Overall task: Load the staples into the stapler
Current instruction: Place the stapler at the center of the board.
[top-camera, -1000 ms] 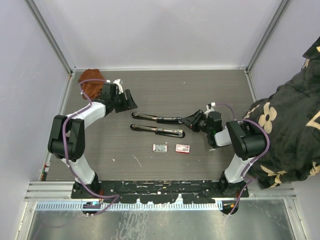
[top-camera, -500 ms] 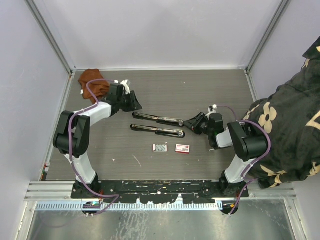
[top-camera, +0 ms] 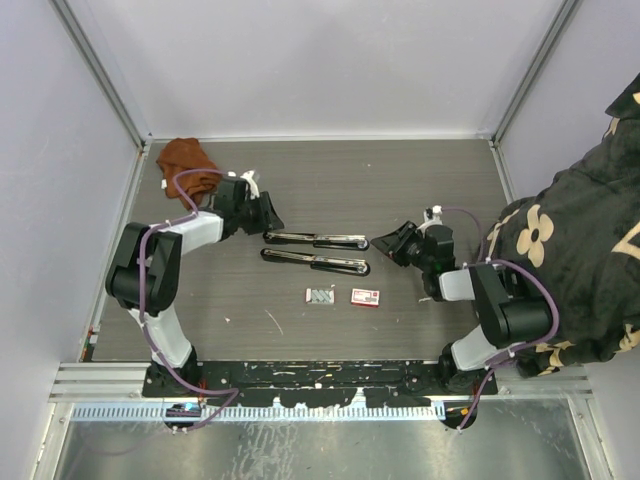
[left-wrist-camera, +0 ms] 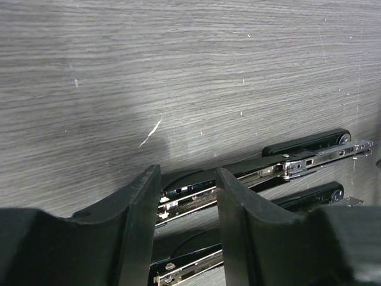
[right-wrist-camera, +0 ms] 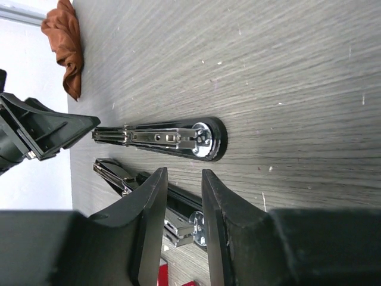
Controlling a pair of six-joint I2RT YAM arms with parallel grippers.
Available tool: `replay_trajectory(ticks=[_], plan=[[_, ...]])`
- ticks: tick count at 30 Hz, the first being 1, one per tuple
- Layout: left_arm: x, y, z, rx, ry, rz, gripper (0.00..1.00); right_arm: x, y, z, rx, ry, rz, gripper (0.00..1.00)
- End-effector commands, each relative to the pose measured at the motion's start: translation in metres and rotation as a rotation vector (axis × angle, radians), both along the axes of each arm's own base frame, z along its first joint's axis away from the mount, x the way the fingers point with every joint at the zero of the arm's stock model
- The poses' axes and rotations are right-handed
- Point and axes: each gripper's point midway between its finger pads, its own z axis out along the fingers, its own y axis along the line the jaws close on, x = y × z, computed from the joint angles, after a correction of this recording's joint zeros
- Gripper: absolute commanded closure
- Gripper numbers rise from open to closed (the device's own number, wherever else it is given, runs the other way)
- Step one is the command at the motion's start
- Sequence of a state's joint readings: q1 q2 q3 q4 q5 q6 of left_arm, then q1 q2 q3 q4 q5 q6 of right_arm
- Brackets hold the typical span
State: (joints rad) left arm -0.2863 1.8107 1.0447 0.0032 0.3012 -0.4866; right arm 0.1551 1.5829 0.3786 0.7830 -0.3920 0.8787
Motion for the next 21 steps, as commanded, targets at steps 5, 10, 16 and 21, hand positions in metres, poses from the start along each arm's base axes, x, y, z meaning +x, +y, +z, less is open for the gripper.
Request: replay_trajectory(ticks=[5, 10, 16, 21], plan=[[0.003, 0.003, 0.087, -0.007, -0.193, -0.018, 0.36, -0.006, -0.013, 0.043, -0.177, -0.131, 0.048, 0.6], [-0.019, 0.021, 0.138, 0.018, -0.257, 0.03, 0.18, -0.024, -0.007, 0.067, -0.29, -0.16, 0.162, 0.56], [-0.078, 0.04, 0.202, -0.025, -0.325, 0.05, 0.01, -0.066, 0.026, 0.073, -0.447, -0.15, 0.316, 0.54], [-0.124, 0.063, 0.232, -0.017, -0.364, 0.011, 0.02, -0.092, 0.058, 0.073, -0.522, -0.153, 0.37, 0.55]])
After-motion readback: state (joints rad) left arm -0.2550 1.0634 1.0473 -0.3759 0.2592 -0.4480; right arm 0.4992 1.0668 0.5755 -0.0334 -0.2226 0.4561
